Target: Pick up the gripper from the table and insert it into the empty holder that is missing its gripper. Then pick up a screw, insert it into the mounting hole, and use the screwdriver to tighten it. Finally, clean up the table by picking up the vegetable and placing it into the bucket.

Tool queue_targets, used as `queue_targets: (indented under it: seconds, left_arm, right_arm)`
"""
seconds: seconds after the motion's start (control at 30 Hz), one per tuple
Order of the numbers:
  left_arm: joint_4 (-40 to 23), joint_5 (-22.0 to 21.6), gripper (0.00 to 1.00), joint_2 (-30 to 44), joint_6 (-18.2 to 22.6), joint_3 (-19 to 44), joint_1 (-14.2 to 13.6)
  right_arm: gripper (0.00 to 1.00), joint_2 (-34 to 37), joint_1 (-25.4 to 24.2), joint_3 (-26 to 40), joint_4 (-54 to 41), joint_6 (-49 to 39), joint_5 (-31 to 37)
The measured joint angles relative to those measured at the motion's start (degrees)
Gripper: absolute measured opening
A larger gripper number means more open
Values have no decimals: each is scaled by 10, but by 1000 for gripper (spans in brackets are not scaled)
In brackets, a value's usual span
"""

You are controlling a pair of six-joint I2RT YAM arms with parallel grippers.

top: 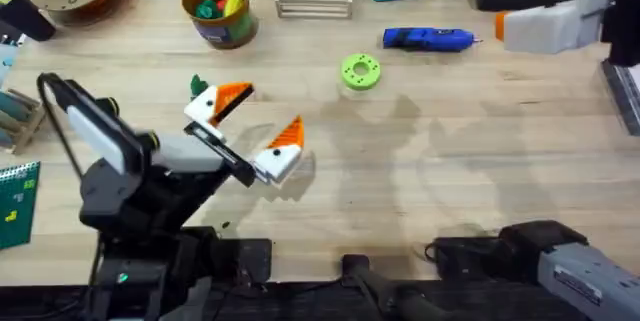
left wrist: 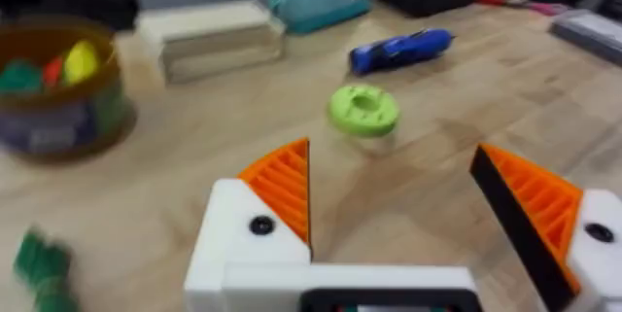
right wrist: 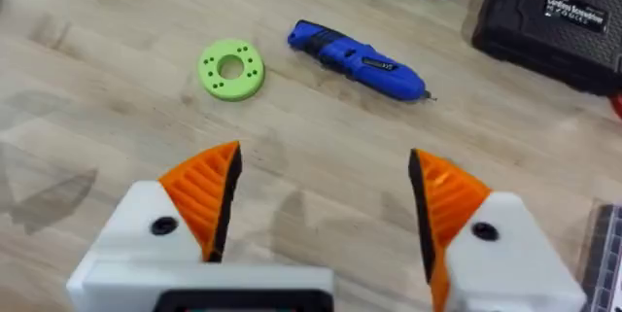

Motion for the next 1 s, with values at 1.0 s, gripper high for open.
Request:
queue_targets:
  seconds: [1.0]
  left_arm:
    - [-619, -435, 986, 645, -35, 658, 0]
  right_arm:
    - [931, 0, 0, 0, 0, 9, 0]
